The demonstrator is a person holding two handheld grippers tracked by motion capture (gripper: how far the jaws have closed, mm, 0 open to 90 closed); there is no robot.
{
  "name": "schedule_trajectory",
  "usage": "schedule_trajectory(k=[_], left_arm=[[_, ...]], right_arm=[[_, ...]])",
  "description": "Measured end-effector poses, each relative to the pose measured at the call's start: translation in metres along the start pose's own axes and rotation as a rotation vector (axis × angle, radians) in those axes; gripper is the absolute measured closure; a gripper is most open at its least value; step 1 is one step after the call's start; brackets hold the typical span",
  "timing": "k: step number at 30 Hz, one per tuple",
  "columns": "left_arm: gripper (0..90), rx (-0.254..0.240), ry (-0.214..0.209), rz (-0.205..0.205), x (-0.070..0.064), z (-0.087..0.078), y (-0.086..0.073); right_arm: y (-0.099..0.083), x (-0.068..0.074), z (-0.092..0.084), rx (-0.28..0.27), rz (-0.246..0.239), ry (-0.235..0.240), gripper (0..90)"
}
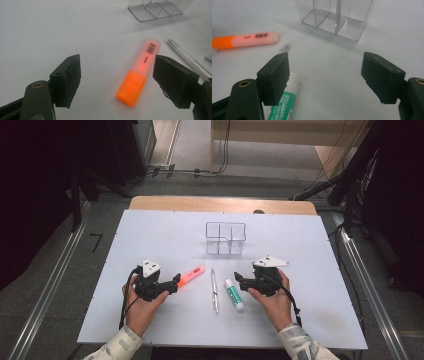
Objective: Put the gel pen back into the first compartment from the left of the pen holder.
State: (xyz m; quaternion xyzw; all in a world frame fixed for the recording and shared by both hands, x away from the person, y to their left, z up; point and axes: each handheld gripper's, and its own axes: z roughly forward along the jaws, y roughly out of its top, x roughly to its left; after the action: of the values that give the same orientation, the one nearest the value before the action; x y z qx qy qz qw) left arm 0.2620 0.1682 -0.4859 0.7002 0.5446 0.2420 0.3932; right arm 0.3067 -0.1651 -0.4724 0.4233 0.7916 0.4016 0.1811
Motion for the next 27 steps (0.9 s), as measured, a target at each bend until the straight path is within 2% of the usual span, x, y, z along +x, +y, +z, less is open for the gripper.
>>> schedule_trajectory(k=[22, 27], left_arm=[[22.6, 0.000, 0.015, -0.025, 0.008, 0.000, 0.000], [22.5, 0.000, 0.015, -0.025, 0.009, 0.000, 0.000]], right_arm=[[0.007, 0.032, 0.019, 0.012, -0.039, 0.027, 22.7], [0.008, 0.040, 0.026, 0.018, -0.033, 0.013, 24.0]])
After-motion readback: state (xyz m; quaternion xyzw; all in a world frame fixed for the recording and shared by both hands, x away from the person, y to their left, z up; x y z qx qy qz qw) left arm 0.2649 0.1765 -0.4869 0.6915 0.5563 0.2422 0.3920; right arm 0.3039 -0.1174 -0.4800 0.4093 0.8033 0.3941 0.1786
